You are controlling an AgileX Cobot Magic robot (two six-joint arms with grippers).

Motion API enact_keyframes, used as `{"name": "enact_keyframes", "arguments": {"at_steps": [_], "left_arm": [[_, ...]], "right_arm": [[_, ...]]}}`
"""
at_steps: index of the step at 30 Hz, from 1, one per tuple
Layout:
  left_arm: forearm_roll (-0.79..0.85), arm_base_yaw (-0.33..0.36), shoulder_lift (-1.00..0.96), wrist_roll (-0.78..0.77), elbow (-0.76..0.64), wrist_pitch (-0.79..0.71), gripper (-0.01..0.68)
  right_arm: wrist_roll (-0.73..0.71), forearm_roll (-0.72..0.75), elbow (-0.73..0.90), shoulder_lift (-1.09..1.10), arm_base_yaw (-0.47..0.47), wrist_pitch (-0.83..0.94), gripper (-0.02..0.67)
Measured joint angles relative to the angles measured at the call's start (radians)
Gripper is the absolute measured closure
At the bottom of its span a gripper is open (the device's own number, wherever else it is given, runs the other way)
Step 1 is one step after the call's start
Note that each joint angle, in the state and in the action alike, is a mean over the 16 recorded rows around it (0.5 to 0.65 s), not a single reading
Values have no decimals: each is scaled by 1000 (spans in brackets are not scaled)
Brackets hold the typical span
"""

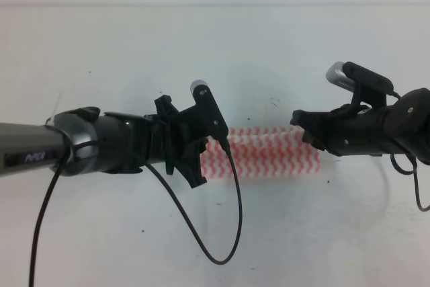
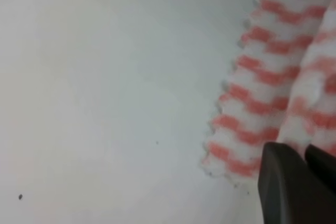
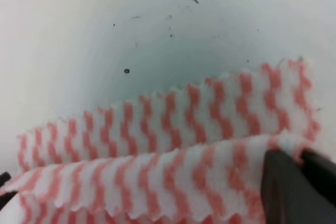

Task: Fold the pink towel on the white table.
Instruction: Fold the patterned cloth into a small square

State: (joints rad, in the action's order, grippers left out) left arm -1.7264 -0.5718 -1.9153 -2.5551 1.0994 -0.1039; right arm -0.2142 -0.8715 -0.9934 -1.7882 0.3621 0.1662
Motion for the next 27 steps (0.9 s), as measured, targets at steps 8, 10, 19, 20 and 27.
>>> {"name": "enact_keyframes", "arguments": {"at_steps": [8,10,19,20,27], "left_arm": [[-10,0,-10,-2,0,-7,676],[-10,0,-11,-2,0,-7,676],[10,0,-16,-5,0,-4,676],[10,0,-16,-5,0,-3,677],[15,0,-16,-7,0,0,677]], "right_arm": [[0,3,-6,0,-1,4,665],[0,3,-6,1,-1,4,665],[0,4,-6,-1,-1,4,665],[0,4,-6,-2,-1,4,665],[0,4,-6,0,-1,5,665]]}}
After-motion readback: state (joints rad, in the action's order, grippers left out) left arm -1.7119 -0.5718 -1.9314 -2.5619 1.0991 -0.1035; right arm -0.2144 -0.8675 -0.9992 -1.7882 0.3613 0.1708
